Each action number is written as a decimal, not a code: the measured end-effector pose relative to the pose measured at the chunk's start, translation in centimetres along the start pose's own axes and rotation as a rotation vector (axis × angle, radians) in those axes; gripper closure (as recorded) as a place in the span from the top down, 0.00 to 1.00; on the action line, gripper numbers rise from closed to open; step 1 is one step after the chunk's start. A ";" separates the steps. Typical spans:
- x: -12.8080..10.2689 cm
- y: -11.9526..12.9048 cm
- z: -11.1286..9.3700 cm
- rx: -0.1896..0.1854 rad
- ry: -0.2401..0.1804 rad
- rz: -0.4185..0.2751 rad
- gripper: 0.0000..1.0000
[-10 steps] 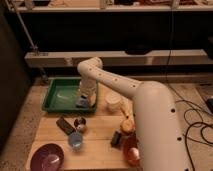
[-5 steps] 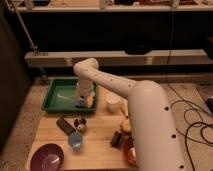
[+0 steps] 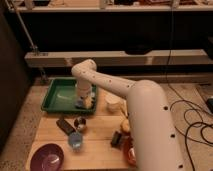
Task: Place sponge in table surface
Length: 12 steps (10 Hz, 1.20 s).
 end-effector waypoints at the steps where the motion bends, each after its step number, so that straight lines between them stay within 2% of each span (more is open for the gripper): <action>1: 0.2 0.2 0.1 0.002 0.003 0.015 0.65; 6: 1.5 0.5 -0.3 0.025 -0.012 0.077 0.65; 12: 2.4 0.9 -0.1 0.017 -0.034 0.117 0.65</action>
